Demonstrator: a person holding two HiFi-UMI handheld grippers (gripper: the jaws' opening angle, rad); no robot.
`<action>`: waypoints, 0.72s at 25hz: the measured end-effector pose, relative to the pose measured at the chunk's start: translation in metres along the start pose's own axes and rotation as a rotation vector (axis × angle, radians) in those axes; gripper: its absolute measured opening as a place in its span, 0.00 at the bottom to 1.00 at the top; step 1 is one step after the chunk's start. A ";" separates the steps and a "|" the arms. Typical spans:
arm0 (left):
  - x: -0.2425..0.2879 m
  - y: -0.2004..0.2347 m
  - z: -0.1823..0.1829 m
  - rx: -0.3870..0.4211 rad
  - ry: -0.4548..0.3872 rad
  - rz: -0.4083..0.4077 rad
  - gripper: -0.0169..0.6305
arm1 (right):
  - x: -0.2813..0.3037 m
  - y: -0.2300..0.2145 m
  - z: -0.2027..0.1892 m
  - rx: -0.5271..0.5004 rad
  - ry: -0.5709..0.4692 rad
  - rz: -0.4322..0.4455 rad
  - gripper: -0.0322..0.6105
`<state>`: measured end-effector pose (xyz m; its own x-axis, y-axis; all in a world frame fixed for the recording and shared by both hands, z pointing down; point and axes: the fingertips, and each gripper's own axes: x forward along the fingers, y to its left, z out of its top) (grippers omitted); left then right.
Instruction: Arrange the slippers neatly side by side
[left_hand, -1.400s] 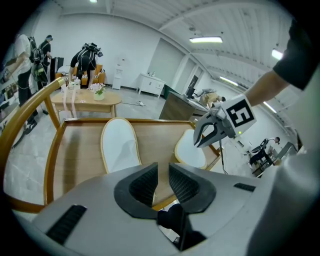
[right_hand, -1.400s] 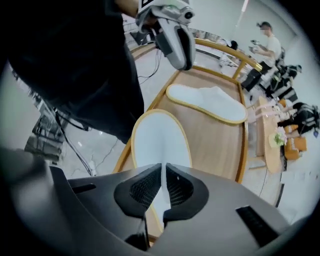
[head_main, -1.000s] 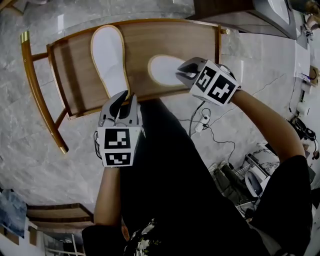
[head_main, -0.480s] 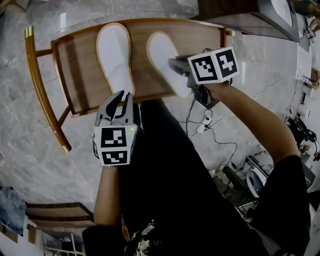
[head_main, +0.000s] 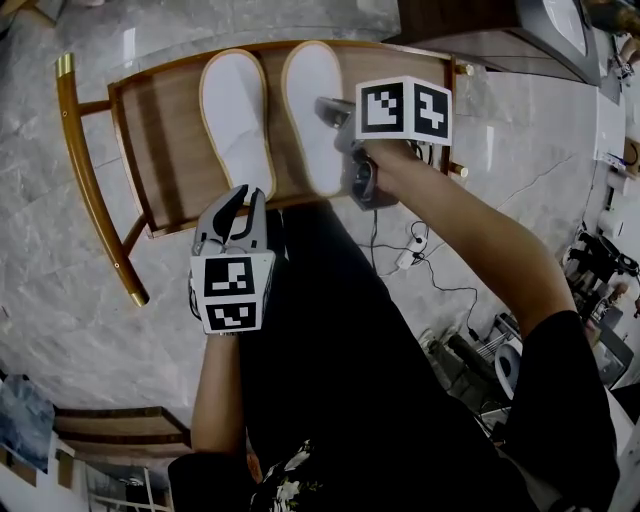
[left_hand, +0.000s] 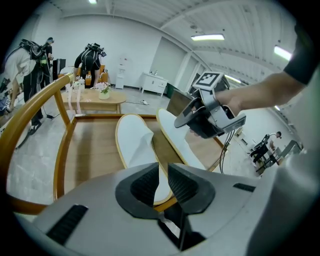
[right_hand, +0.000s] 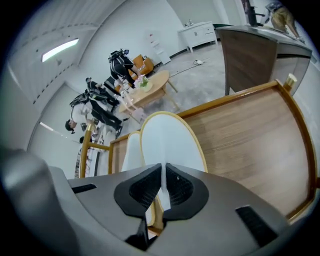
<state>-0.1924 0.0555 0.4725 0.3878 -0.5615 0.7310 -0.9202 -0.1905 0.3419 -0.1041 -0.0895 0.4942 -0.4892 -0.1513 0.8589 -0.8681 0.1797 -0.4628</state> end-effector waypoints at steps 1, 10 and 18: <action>0.000 0.000 0.000 -0.001 0.000 0.001 0.11 | 0.002 0.001 0.001 0.016 -0.012 -0.004 0.08; 0.002 0.000 -0.002 -0.022 0.000 -0.006 0.11 | 0.021 0.005 0.000 0.075 -0.063 -0.022 0.08; 0.000 0.006 -0.004 -0.039 0.000 0.011 0.11 | 0.028 0.003 -0.002 0.078 -0.081 -0.038 0.08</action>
<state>-0.1978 0.0577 0.4775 0.3776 -0.5633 0.7349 -0.9217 -0.1524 0.3567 -0.1202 -0.0914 0.5168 -0.4584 -0.2355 0.8570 -0.8884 0.0970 -0.4486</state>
